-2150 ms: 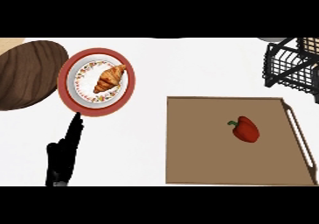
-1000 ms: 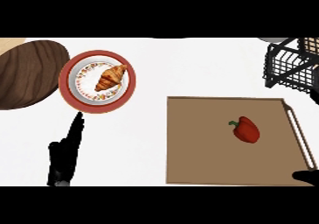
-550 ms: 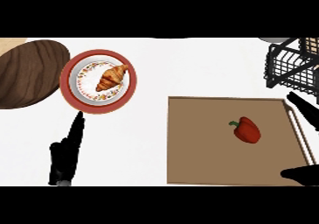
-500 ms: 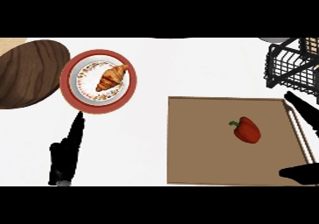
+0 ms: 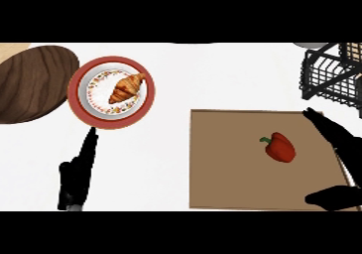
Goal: Pick the bell pepper from the tray and place it in the tiered basket
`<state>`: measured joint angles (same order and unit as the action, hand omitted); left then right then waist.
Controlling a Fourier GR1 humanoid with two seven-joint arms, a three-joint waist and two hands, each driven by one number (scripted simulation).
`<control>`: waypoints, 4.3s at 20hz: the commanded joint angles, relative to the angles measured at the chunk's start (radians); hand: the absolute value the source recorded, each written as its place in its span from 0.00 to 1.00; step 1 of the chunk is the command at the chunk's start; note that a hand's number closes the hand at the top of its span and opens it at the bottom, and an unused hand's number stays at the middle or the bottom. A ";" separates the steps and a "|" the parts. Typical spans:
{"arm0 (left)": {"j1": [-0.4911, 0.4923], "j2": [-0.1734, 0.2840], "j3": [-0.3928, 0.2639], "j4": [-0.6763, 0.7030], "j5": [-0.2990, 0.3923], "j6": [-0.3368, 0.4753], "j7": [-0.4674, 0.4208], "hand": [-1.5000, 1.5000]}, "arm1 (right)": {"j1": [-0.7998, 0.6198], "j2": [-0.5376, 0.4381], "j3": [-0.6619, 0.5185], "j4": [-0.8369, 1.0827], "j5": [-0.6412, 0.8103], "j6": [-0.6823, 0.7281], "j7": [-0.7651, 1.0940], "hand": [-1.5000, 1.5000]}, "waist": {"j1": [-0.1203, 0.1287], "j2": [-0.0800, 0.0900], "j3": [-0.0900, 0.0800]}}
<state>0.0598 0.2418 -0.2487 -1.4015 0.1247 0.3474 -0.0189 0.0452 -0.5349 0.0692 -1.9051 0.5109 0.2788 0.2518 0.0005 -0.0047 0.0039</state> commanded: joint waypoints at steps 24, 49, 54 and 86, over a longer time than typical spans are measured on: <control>0.028 -0.086 0.070 0.016 -0.117 -0.071 0.026 0.50 | -0.150 0.171 -0.004 0.215 0.176 0.217 0.057 0.00 | 0.002 0.005 -0.004; 0.034 -0.098 0.140 -0.008 -0.135 -0.113 0.024 0.50 | -0.115 -0.172 -0.271 0.695 0.304 0.027 -0.439 1.00 | -0.002 0.016 0.000; -0.013 -0.116 0.139 0.021 -0.136 -0.110 0.043 0.50 | -0.166 -0.328 -0.437 0.986 0.234 -0.009 -0.631 1.00 | 0.007 0.016 0.000; 0.030 -0.138 0.102 -0.055 -0.189 -0.128 0.083 0.50 | -0.752 -0.655 -0.594 1.183 -0.088 0.141 -0.428 1.00 | 0.039 0.012 -0.004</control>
<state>0.0722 0.1148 -0.1226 -1.4419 -0.0510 0.2196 0.0323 -0.5931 -1.2129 -0.5989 -0.7580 0.3971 0.4594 -0.2401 0.0264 0.0015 0.0018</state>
